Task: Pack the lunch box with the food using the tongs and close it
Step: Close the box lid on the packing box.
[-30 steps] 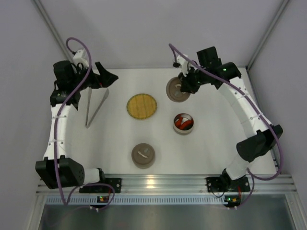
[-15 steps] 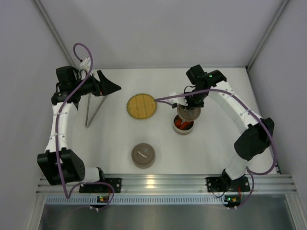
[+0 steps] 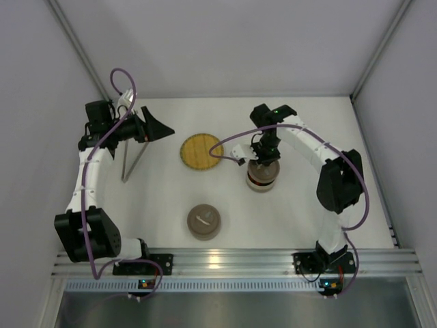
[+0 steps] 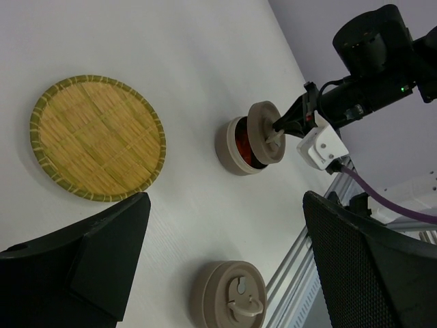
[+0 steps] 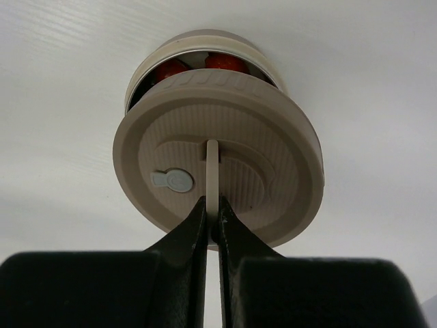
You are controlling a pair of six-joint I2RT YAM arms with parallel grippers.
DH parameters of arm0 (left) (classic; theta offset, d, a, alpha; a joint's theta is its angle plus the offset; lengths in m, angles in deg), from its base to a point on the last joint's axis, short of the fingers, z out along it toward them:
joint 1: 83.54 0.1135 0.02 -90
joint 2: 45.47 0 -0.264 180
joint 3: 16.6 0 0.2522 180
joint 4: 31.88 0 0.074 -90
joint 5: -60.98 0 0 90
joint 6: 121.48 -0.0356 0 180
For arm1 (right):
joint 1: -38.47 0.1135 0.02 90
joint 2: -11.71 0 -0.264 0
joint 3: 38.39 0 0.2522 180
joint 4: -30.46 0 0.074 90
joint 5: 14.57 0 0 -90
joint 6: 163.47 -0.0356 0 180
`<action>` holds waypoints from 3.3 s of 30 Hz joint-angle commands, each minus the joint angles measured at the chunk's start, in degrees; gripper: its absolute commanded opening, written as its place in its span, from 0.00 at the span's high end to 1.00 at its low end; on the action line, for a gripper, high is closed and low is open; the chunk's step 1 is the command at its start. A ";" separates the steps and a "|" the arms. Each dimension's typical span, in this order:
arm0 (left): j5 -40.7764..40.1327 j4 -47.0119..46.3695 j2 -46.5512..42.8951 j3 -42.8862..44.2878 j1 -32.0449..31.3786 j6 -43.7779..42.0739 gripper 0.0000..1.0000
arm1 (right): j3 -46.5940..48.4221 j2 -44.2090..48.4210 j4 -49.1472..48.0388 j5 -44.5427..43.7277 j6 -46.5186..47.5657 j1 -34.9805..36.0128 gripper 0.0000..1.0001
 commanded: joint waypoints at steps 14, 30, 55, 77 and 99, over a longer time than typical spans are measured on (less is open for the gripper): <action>2.74 -5.04 1.53 -1.28 0.35 -0.20 0.01 | -0.15 -4.54 11.13 0.76 3.35 2.85 1.00; 2.92 -5.40 2.06 -2.16 0.35 -0.46 0.01 | 0.81 -6.91 11.04 0.14 1.77 3.55 1.00; -8.15 -6.54 -3.92 -4.09 0.79 0.07 0.02 | -14.47 -3.66 -5.74 14.64 -45.86 2.41 1.00; -9.38 -6.10 -6.03 -4.71 0.87 -4.76 0.02 | -32.32 7.50 -33.43 22.11 -73.82 2.41 0.73; -9.03 -6.98 -6.21 -4.71 0.87 -4.68 0.01 | -29.68 14.88 -32.02 21.24 -72.59 2.41 0.46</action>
